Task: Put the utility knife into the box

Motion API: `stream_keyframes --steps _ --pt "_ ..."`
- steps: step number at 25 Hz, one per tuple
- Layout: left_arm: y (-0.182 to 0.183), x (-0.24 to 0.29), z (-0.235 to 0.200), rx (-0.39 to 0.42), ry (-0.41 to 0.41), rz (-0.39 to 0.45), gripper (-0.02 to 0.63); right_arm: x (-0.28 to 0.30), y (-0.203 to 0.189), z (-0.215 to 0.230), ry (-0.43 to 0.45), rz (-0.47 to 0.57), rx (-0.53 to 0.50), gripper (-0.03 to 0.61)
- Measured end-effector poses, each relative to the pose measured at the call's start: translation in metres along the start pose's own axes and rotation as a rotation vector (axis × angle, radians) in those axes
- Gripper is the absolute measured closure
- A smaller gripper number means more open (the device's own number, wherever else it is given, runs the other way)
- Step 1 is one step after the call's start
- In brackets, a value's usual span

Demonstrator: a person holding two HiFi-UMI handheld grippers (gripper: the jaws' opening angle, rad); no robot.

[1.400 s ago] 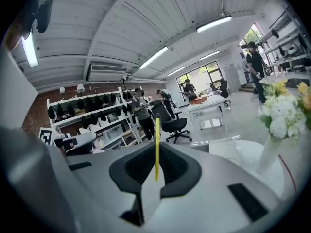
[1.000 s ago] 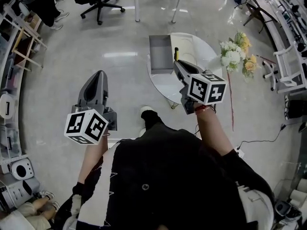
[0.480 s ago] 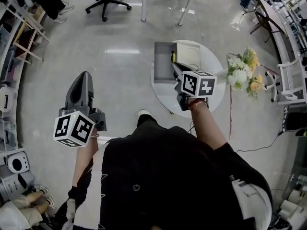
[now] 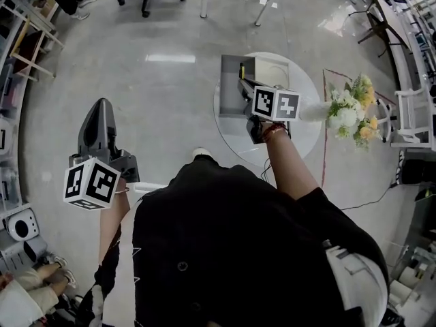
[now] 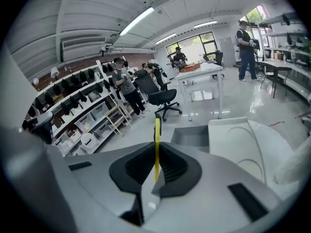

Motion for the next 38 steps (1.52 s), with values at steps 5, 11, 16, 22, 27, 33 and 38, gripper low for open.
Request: stream_keyframes --steps 5,11,16,22,27,33,38 --pt "-0.004 0.005 -0.013 -0.011 0.026 -0.021 0.603 0.025 -0.010 0.014 -0.035 -0.083 0.031 0.548" --pt "-0.015 0.015 -0.027 -0.035 0.048 -0.045 0.603 0.051 -0.022 0.035 -0.043 -0.146 0.124 0.548" --pt "-0.020 0.020 -0.031 -0.048 0.053 -0.058 0.603 0.062 -0.026 0.045 -0.071 -0.172 0.144 0.548" --pt "-0.018 0.021 -0.028 -0.042 0.066 -0.050 0.603 0.075 -0.033 0.056 -0.067 -0.201 0.184 0.548" --pt "-0.013 0.019 -0.030 -0.042 0.082 -0.042 0.603 0.088 -0.033 0.061 -0.075 -0.231 0.218 0.548" --pt "-0.006 0.011 -0.033 -0.036 0.114 -0.023 0.603 0.102 -0.040 0.065 -0.090 -0.297 0.222 0.548" --pt "-0.006 0.004 -0.036 -0.047 0.145 -0.009 0.603 0.111 -0.042 0.067 -0.102 -0.332 0.220 0.548"
Point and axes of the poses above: the fingertips, and each gripper's own axes: x forward along the fingers, z to its right, y out of its top, the point moved 7 cm from there along -x, backward along the fingers, and after that the axes turned 14 degrees about -z, right-handed, at the moved point
